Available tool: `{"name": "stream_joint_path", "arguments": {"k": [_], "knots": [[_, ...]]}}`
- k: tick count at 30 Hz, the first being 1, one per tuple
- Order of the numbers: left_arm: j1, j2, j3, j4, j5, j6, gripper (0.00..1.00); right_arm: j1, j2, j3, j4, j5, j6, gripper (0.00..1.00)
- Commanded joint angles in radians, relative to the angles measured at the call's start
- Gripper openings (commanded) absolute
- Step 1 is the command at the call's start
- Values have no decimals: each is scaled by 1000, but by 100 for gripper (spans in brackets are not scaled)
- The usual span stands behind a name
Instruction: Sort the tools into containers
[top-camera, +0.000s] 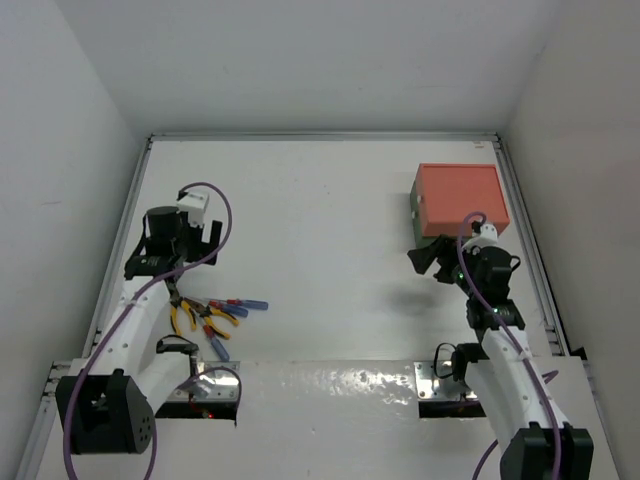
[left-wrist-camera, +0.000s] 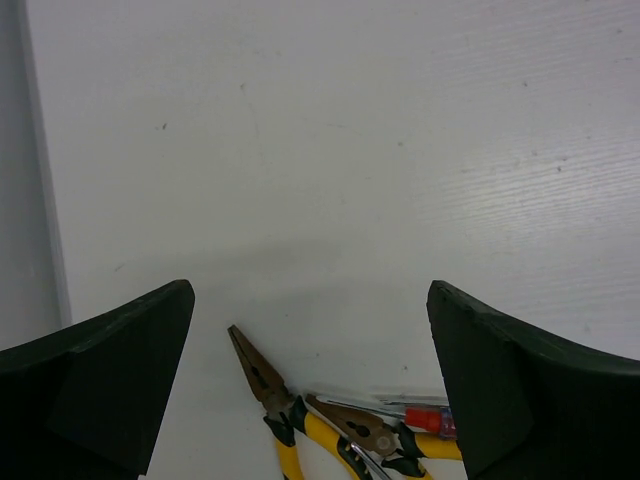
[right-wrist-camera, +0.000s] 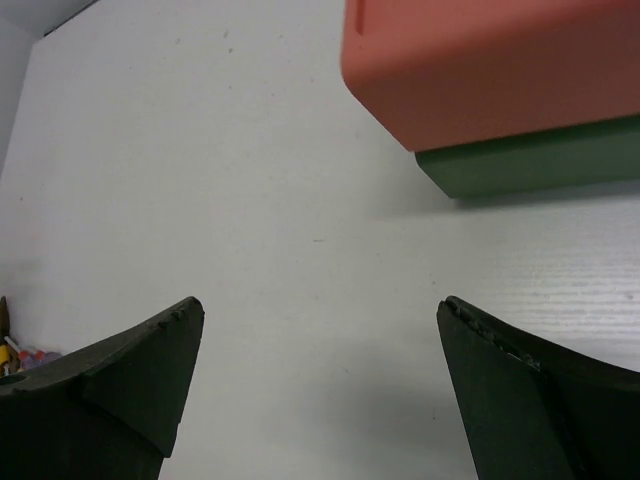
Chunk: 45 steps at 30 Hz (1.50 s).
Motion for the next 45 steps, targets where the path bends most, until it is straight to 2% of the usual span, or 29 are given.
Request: {"name": "stream_joint_path", "arguments": {"k": [1,4,5,6,7,8,10,13,14,16,18,19,20,22,26,29,31,35,42,45], "knots": [[-3,4,54,51,116,-3,100,1,-1,89,0,-42,-92,99],[-6,77,154,-17,388,180,100,1,17,172,-5,-23,-136,99],[-17,113,198,-30,477,186,100,1,28,226,-5,-7,-144,98],[-67,157,309,-47,496,193,95,1,63,257,-8,8,-158,91],[-101,252,367,-64,488,183,92,1,87,334,-29,52,-168,88],[-183,351,475,-51,416,175,90,3,154,381,-37,69,-185,82],[-317,448,568,-20,289,179,88,3,236,515,-98,121,-214,80],[-437,640,767,46,221,198,71,10,411,671,-121,146,-254,80],[-457,738,812,66,225,196,60,15,454,709,-129,154,-265,80],[-509,840,967,74,257,187,55,29,570,816,-173,212,-314,80],[-543,988,1069,77,329,187,56,29,659,888,-193,267,-332,81],[-575,1033,1156,84,354,189,62,27,683,907,-195,316,-352,81],[-590,1117,1192,112,378,187,66,29,710,928,-199,344,-359,81],[-632,1185,1267,164,438,187,71,27,793,1008,-251,390,-372,79],[-687,1300,1306,371,477,176,75,-19,937,1151,-357,432,-348,77],[-712,1391,1416,422,510,112,75,-69,996,1200,-408,422,-319,75],[-712,1427,1429,504,573,71,74,-77,1003,1188,-396,442,-331,74],[-715,1470,1443,542,644,51,72,-77,1019,1127,-344,442,-337,70],[-741,1507,1415,571,661,123,70,-77,1043,1036,-265,422,-328,71],[-741,1529,1409,586,717,168,67,-77,1043,996,-236,412,-322,71]]}}
